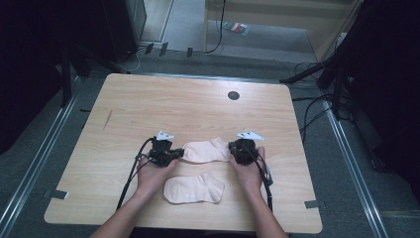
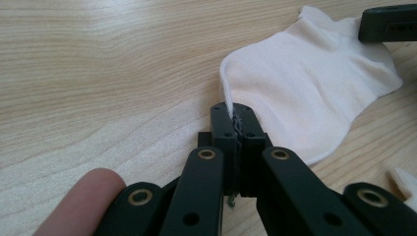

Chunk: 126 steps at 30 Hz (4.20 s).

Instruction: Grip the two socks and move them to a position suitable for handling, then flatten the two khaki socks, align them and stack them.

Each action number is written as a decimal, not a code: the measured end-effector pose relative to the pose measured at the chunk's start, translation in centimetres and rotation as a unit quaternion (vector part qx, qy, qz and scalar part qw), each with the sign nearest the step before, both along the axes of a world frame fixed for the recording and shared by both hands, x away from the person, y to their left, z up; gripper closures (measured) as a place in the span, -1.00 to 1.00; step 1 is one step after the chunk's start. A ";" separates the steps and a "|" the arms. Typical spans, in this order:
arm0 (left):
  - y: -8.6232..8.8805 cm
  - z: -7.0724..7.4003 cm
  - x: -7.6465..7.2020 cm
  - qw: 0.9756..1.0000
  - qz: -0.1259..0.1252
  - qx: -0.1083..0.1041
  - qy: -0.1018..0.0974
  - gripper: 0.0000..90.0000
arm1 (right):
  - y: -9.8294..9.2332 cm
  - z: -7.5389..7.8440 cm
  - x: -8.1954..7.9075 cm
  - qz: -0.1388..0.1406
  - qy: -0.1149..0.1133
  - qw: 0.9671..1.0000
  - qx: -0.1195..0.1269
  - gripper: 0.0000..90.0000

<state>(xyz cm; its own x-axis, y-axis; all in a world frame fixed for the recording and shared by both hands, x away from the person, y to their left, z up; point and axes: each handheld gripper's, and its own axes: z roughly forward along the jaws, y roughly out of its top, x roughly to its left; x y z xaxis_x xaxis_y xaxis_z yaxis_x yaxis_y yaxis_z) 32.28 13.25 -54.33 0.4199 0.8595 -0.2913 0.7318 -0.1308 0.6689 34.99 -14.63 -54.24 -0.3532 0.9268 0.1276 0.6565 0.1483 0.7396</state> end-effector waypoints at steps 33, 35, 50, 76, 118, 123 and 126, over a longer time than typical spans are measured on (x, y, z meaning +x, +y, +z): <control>4.4 4.0 -6.6 0.998 -0.019 -0.041 -0.048 1.00 | 1.3 4.9 -6.8 0.042 -0.066 0.996 0.038 0.98; 4.4 4.0 -7.2 0.998 -0.021 -0.043 -0.049 1.00 | 1.4 4.9 -7.3 0.046 -0.068 0.996 0.037 0.98; 4.2 3.5 -11.1 0.997 -0.038 -0.045 -0.045 1.00 | 0.9 4.9 -11.2 0.055 -0.064 0.995 0.047 0.98; 4.2 0.7 -12.5 0.999 -0.042 -0.028 -0.015 0.99 | 1.1 1.8 -13.7 0.064 -0.041 0.997 0.032 0.97; 13.9 1.1 -11.9 0.988 0.105 0.004 -0.112 -0.95 | -7.1 2.4 -11.1 0.008 -0.069 0.996 0.048 -1.00; 15.6 0.7 -12.2 0.987 0.116 0.011 -0.114 -0.95 | -8.5 2.2 -10.8 -0.003 -0.071 0.997 0.040 -1.00; 16.3 0.4 -12.2 0.986 0.122 0.017 -0.111 -0.95 | -9.1 2.0 -10.8 -0.006 -0.072 0.997 0.038 -1.00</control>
